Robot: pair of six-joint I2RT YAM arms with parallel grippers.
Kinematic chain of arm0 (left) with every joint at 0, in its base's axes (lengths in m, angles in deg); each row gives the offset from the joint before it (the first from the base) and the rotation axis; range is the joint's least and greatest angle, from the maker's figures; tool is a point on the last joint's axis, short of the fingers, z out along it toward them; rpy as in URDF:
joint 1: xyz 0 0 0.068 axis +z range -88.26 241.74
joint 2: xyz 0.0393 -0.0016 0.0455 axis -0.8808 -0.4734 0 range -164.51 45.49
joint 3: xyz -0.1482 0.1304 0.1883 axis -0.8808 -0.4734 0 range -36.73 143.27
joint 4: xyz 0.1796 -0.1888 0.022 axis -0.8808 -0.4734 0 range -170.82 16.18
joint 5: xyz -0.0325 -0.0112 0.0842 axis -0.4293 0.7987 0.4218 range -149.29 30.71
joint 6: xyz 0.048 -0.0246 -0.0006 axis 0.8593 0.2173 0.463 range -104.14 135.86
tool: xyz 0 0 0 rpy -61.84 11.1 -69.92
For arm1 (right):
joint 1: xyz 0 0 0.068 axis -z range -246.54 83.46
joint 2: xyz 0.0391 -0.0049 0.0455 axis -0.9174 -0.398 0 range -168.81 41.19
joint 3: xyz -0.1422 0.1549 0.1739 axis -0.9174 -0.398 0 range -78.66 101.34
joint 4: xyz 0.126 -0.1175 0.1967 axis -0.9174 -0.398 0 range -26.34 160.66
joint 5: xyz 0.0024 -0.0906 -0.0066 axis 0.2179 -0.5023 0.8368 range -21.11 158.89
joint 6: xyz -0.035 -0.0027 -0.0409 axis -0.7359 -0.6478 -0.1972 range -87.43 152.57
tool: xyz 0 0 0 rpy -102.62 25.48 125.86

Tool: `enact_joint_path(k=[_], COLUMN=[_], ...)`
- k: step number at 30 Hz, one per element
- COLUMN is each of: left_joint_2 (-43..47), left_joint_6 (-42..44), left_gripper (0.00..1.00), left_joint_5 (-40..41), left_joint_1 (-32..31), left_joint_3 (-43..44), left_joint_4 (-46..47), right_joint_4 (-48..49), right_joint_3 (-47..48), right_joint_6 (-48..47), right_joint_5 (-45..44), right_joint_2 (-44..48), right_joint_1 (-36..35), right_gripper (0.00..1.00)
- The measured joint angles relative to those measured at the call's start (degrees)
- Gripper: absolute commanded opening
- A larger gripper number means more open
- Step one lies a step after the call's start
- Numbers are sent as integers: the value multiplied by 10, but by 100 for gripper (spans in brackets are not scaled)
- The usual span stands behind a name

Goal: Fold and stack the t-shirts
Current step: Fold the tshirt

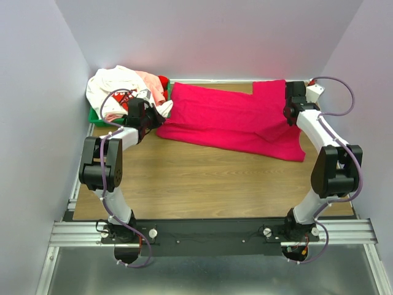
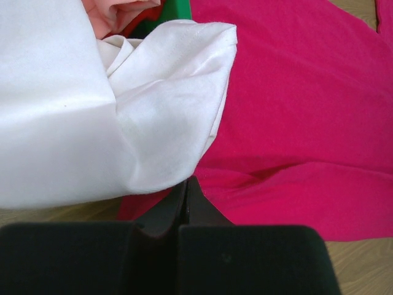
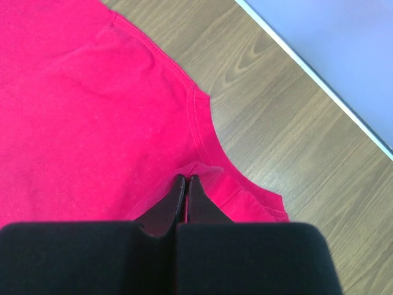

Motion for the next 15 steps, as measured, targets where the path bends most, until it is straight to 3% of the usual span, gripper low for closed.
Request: enact_joint_path(k=[4, 6, 7, 9, 10, 11, 15], left_joint_2=[-1, -1, -1, -1, -1, -1, -1], left_joint_6=[-2, -3, -5, -4, -9, -8, -6], left_gripper=[0, 16, 37, 50, 55, 65, 70], left_joint_5=[0, 0, -1, -2, -4, -4, -4], left_joint_1=[0, 0, 0, 0, 0, 0, -3], left_joint_3=[0, 0, 0, 0, 0, 0, 0], left_joint_4=[1, 1, 2, 3, 5, 6, 10], right_joint_4=[0, 0, 0, -1, 0, 0, 1], right_joint_3=[0, 10, 21, 36, 42, 52, 74], right_joint_6=[-3, -5, -9, -18, -21, -23, -37], right_joint_5=[0, 0, 1, 2, 3, 5, 11], right_joint_2=[-10, -25, -39, -56, -62, -70, -78], right_joint_1=[4, 6, 7, 9, 9, 10, 12], right_gripper=[0, 3, 22, 56, 83, 90, 97])
